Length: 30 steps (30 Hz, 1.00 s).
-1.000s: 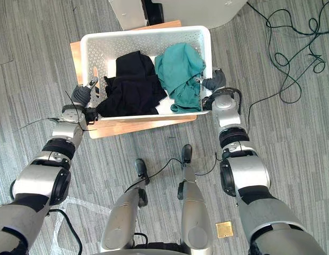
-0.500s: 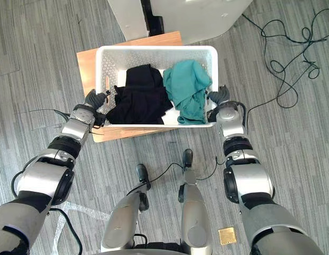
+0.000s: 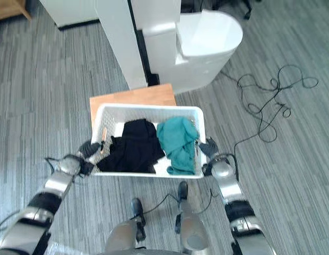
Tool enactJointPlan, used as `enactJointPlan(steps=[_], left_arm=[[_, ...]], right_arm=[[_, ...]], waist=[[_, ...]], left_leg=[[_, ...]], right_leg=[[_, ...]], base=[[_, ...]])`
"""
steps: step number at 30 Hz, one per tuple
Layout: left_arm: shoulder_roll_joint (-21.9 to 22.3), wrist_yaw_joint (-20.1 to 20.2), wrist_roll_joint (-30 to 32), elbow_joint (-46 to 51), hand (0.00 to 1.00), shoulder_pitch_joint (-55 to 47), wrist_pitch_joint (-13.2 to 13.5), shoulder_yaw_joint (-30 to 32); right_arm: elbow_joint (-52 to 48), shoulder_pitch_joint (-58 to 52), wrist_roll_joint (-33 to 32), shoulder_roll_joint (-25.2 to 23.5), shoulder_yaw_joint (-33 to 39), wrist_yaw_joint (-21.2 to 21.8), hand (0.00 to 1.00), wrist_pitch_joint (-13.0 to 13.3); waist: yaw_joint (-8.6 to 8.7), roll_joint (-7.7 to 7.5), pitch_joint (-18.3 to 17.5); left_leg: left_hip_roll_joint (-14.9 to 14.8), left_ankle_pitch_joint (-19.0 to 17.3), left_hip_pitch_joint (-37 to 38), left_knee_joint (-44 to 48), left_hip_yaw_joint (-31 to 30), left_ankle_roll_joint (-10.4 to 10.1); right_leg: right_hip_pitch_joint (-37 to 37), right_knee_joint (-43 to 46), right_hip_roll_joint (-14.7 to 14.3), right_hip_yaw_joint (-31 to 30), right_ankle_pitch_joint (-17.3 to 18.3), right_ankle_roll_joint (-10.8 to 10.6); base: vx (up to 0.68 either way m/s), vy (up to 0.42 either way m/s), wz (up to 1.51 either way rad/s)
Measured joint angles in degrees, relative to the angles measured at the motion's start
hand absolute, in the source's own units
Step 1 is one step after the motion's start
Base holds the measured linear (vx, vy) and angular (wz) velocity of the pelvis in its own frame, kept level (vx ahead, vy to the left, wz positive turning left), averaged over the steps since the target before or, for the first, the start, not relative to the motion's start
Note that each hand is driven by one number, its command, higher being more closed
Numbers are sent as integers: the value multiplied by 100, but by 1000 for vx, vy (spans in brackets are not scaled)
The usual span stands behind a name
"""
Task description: Pick up the laundry basket with both hands and put the clothes into the washing machine.
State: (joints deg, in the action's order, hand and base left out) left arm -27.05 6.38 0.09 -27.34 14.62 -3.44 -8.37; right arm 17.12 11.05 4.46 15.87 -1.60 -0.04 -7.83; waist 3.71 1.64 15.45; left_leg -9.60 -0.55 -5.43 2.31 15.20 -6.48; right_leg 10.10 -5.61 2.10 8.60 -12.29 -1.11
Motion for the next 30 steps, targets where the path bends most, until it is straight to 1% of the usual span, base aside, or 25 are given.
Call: enactJointPlan(steps=[2, 3, 4, 6, 9, 10, 11, 13, 14, 15, 16, 17, 18, 19, 20, 21, 22, 23, 24, 25, 26, 27, 28, 29, 30], left_arm=[[322, 5, -45, 387, 100, -363, 43, -3], [605, -10, -49, 641, 100, -599, 73, -4], [719, -19, -53, 708, 100, -689, 107, -4], [1071, -37, -222, 776, 100, -1092, 215, -6], [1339, -43, -445, 781, 100, -1552, 219, -28], [1452, -48, -513, 845, 100, -1802, 217, -27], [1511, -59, -538, 942, 100, -2017, 214, -23], [1557, -94, -588, 1224, 100, -2421, 214, -15], [1561, -159, -621, 1406, 100, -2636, 211, 2], [1582, -168, -687, 1411, 100, -2658, 213, 2], [1643, -177, -699, 1415, 100, -2662, 214, -13], [1638, -180, -699, 1418, 100, -2629, 207, -38], [1633, -181, -699, 1421, 100, -2631, 207, -77], [1634, -186, -703, 1435, 100, -2636, 208, -118], [1634, -185, -710, 1489, 100, -2636, 209, -150], [1607, -188, -715, 1707, 100, -2638, 214, -179], [1593, -191, -715, 1815, 100, -2644, 214, -171], [1579, -205, -714, 1929, 100, -2644, 227, -126], [1589, -241, -713, 2104, 100, -2683, 247, 8], [1610, -268, -713, 2192, 100, -2736, 277, 126], [1684, -271, -710, 2211, 100, -2760, 276, 228], [1809, -278, -713, 2257, 100, -2938, 300, 429], [1843, -285, -716, 2254, 100, -3000, 333, 498], [1859, -289, -720, 2253, 100, -3023, 360, 561], [1864, -291, -720, 2245, 100, -3025, 376, 651]], right_arm=[[-345, -482, 76, -104, 486, 64, 100, 88], [-600, -828, 76, -235, 892, 117, 100, 241], [-701, -962, 76, -271, 1020, 132, 100, 306], [-955, -1359, 102, -362, 1274, 138, 100, 532], [-960, -1603, 127, -362, 1328, 136, 100, 683], [-959, -1689, 194, -364, 1346, 140, 100, 728], [-955, -1758, 221, -387, 1343, 147, 100, 735], [-956, -1879, 225, -403, 1320, 182, 100, 748], [-957, -2028, 201, -459, 1263, 225, 100, 768], [-956, -2104, 167, -486, 1262, 236, 100, 762], [-988, -2278, 28, -577, 1315, 254, 100, 765], [-1150, -2514, -38, -792, 1439, 252, 100, 752], [-1452, -2779, -56, -941, 1531, 251, 100, 752], [-1796, -3091, -87, -1049, 1569, 238, 100, 753], [-2070, -3326, -167, -1137, 1592, 222, 100, 753], [-2423, -3596, -232, -1254, 1628, 158, 100, 756], [-2538, -3650, -274, -1293, 1631, 139, 100, 756], [-2659, -3620, -289, -1325, 1637, 137, 100, 756], [-2716, -3492, -283, -1305, 1615, 146, 100, 770], [-2708, -3382, -281, -1347, 1609, 150, 100, 793], [-2691, -3345, -273, -1354, 1599, 150, 100, 813], [-2594, -3197, -259, -1274, 1464, 160, 100, 853], [-2508, -3123, -251, -1250, 1404, 165, 100, 887], [-2395, -3045, -223, -1243, 1366, 165, 100, 926], [-2106, -2821, -212, -1246, 1313, 165, 100, 975]], waist=[[35, 18, -235], [57, 13, -356], [67, 20, -375], [74, 61, -487], [89, 57, -606], [83, 82, -624], [54, 104, -637], [14, 189, -697], [14, 253, -741], [28, 260, -755], [78, 266, -797], [154, 135, -807], [164, 95, -830], [170, 66, -861], [170, 52, -878], [169, -21, -933], [167, -66, -959], [153, -95, -973], [159, -71, -964], [91, -67, -942], [21, -74, -943], [-8, -22, -955], [-38, 34, -974], [-61, 37, -994], [-73, -37, -1057]], left_leg=[[-32, -1, 50, 4, -17, -1], [-53, -37, 119, 80, -34, -42], [-87, -99, 150, 179, -35, -53], [-307, -538, 141, 937, -24, 2], [-372, -650, -37, 1826, -216, 112], [-310, -686, -90, 2146, -560, 165], [-180, -848, -131, 2277, -968, 250], [238, -1214, -76, 2322, -1956, 166], [395, -1521, -13, 2218, -2464, 167], [374, -1598, 48, 2128, -2495, 151], [334, -1801, 173, 1846, -2327, 189], [364, -1813, 177, 1793, -2024, 195], [411, -1827, 163, 1866, -1844, 216], [456, -1877, 162, 1994, -1639, 294], [472, -1944, 162, 2118, -1426, 396], [485, -2049, 95, 2358, -956, 497], [517, -2069, 49, 2448, -731, 532], [469, -2055, 23, 2482, -370, 583], [270, -1966, 95, 2313, 152, 730], [186, -1912, 220, 2180, 560, 772], [152, -1862, 490, 1999, 942, 796], [88, -1811, 812, 1778, 1594, 795], [50, -1812, 874, 1746, 1789, 795], [53, -1799, 955, 1654, 1983, 776], [63, -1758, 1052, 1531, 2279, 726]], right_leg=[[-92, 0, -18, 73, 64, 13], [-219, 0, -39, 96, 121, -10], [-297, 0, -59, 100, 144, -7], [-503, 99, -197, -32, 331, -32], [-493, 333, -208, -367, 466, -33], [-467, 409, -213, -608, 472, -38], [-418, 484, -237, -857, 472, -41], [-165, 690, -371, -1387, 459, -94], [47, 835, -548, -1768, 425, -166], [103, 870, -600, -1878, 405, -196], [220, 878, -646, -2035, 326, -312], [284, 834, -557, -2174, 237, -405], [311, 796, -469, -2182, 205, -446], [329, 765, -403, -2208, 149, -521], [352, 762, -390, -2312, 145, -529], [468, 755, -392, -2561, 150, -527], [536, 739, -389, -2631, 193, -476], [606, 670, -393, -2576, 609, -289], [841, 904, -314, -1796, 1018, -167], [1037, 1559, -151, -910, 1005, -89], [1065, 2276, 74, -175, 1106, 158], [915, 3334, 545, 731, 1500, 412], [841, 3694, 734, 928, 1697, 451], [783, 4024, 918, 1077, 1880, 449], [664, 4455, 1214, 1218, 2075, 399]], base=[[87, 5, 14], [64, 15, 13], [46, 16, 1], [6, 22, -30], [-37, -5, -64], [-58, 21, -93], [-65, 54, -125], [-125, 153, -155], [-154, 182, -152], [-143, 175, -138], [-139, 168, -89], [-173, 198, -89], [-153, 172, -82], [-138, 185, -83], [-148, 251, -122], [-150, 255, -121], [-134, 210, -133], [-137, 125, -150], [-167, 92, -191], [-158, 67, -209], [-148, 82, -245], [-143, 76, -216], [-154, 65, -193], [-109, -7, -148], [-60, -30, -151]])
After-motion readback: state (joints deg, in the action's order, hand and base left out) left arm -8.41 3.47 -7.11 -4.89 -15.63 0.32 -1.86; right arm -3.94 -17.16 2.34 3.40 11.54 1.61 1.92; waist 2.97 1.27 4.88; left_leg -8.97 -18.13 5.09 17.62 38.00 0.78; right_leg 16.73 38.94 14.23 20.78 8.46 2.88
